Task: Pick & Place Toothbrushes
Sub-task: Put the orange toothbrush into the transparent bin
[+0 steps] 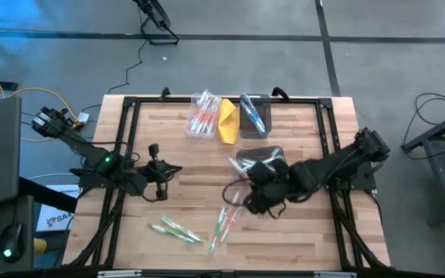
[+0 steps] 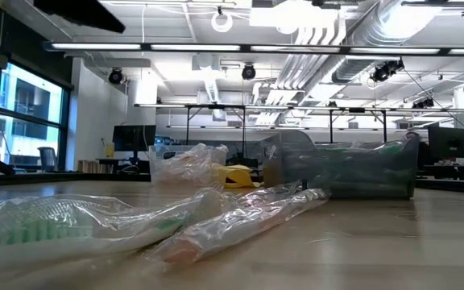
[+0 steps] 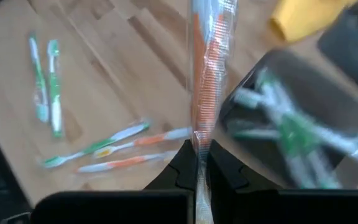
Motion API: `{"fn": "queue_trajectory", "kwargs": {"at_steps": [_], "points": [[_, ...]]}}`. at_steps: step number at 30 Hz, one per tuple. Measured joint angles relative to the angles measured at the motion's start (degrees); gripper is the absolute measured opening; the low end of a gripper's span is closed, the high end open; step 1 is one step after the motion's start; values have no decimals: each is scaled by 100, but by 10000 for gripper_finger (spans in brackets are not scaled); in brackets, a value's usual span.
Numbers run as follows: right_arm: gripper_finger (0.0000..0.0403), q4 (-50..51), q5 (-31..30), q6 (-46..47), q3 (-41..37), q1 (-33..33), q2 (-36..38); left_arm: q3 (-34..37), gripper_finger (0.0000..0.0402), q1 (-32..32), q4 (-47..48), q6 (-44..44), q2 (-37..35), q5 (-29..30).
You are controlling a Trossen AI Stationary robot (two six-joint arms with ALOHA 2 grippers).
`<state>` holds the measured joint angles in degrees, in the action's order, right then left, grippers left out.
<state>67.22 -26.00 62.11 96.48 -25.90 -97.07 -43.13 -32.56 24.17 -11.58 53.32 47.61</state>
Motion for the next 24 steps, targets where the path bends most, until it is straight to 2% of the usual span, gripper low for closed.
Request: {"fn": "queue_trajectory", "kwargs": {"at_steps": [3, 7, 11, 17, 19, 24], "points": [[5, 21, 52, -741, -1, 351, 122, 0, 3, 179, -195, 390, 0, 64], [5, 46, 151, -1583, -1, 856, 204, 0, 3, 629, -212, 384, 6, -96], [5, 42, 590, -2459, -1, 1396, 200, 0, 3, 1150, -212, 367, 110, -447], [5, -119, 1042, -3522, -1, 2196, 200, 0, 3, 1900, -411, 383, 418, -541], [5, -270, 1263, -3867, -1, 2458, 200, 0, 3, 2182, -466, 449, 503, -880], [5, -852, 1989, -4687, -1, 3050, 165, 0, 3, 3062, -861, 842, 683, -2160]]}}
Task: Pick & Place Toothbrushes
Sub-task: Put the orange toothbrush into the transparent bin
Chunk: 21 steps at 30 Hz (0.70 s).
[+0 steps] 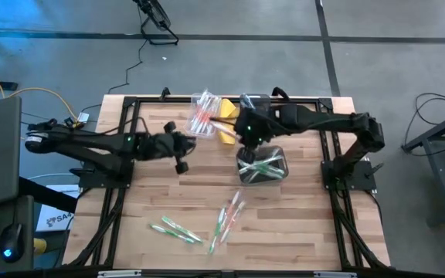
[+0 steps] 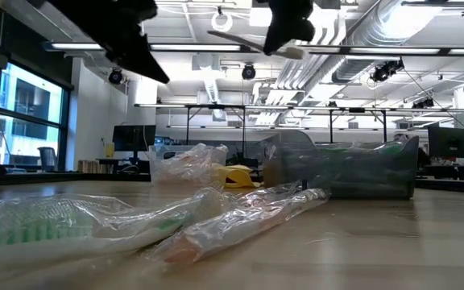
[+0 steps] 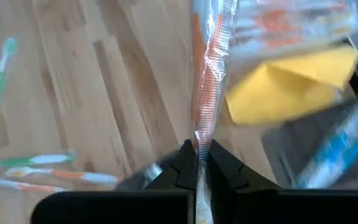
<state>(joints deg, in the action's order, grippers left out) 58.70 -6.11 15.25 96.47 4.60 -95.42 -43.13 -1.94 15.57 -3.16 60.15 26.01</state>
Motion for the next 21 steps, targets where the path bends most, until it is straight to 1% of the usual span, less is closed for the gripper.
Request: {"fn": "queue_trajectory", "kwargs": {"at_steps": [3, 6, 10, 13, 18, 21], "points": [[5, -162, 356, -383, 0, 324, -26, 0, 3, 583, -398, 418, 113, -760], [5, -181, 567, -666, 0, 651, -23, 2, 3, 1187, -706, 733, 208, -1688], [5, -202, 776, -995, 0, 1041, -24, 2, 3, 1969, -1014, 970, 402, -2960], [5, -329, 1066, -1281, 0, 1316, -24, 2, 3, 2480, -1290, 1072, 604, -3744], [5, -789, 1939, -1818, 0, 1779, -34, 2, 3, 3180, -1929, 1086, 1098, -4958], [5, -1213, 2473, -2041, 0, 2017, -59, 0, 3, 3425, -2475, 1068, 1377, -5375]]}}
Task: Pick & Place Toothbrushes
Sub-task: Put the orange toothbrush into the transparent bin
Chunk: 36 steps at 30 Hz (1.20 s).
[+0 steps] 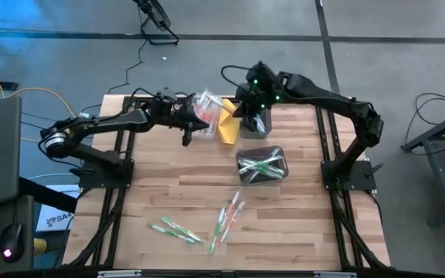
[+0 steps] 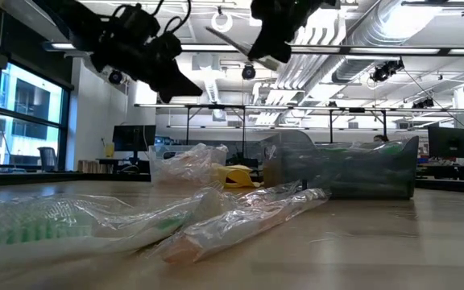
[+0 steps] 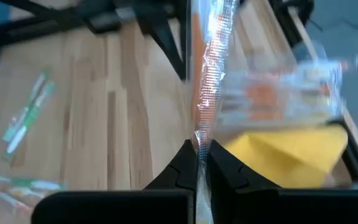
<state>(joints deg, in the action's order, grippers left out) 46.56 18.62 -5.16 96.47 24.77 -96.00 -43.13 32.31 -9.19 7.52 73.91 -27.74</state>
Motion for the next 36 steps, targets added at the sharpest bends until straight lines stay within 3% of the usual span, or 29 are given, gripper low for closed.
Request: {"fn": "queue_trajectory", "kwargs": {"at_steps": [6, 11, 18, 22, 27, 30, 36], "points": [[5, -328, 403, -226, -115, 314, -110, 0, 3, 153, -748, -30, 248, -13], [5, -1047, 561, -219, -1142, 353, -58, 0, 3, 145, -794, 0, 253, 166], [5, -4356, 550, 537, -3223, 129, 76, 0, 3, 145, -696, 3, 253, 307], [5, -6314, 561, 1016, -4017, 38, 129, 0, 3, 145, -698, 5, 253, 310], [5, -8006, 573, 1557, -4659, 36, 175, 0, 3, 145, -713, 8, 253, 335], [5, -8466, 507, 1702, -4797, -3, 175, 0, 3, 142, -833, -14, 253, 347], [5, -8393, 381, 1406, -4804, -336, 175, -1, 7, -82, -1235, -307, 314, 255]]}}
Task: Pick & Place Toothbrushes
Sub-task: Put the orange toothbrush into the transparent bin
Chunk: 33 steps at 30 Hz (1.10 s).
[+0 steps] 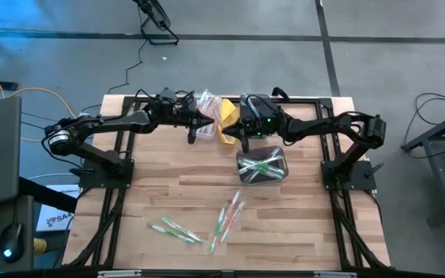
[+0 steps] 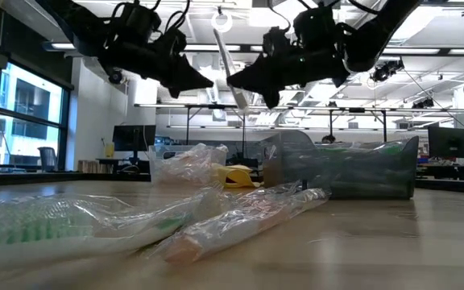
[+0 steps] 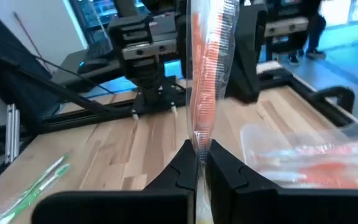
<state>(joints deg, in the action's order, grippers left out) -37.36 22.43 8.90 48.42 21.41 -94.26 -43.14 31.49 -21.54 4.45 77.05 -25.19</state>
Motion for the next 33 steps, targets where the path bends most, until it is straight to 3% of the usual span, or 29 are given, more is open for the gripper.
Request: {"fn": "queue_trajectory", "kwargs": {"at_steps": [6, 10, 14, 19, 33], "points": [[5, -7, -556, -248, 0, -255, 0, -1, 72, -345, -232, -341, -3, -138], [5, -32, -585, -272, 0, -315, 0, -1, 128, -443, -292, -343, -3, -152], [5, -56, -699, -274, 0, -362, 0, -1, 160, -501, -310, -405, -3, -139], [5, 89, -1077, -314, 0, -422, 0, -1, 167, -491, -800, -1053, -5, -276], [5, 105, -1023, -314, 2, -583, 0, -1, 168, -493, -1134, -1244, -3, -232]]}}
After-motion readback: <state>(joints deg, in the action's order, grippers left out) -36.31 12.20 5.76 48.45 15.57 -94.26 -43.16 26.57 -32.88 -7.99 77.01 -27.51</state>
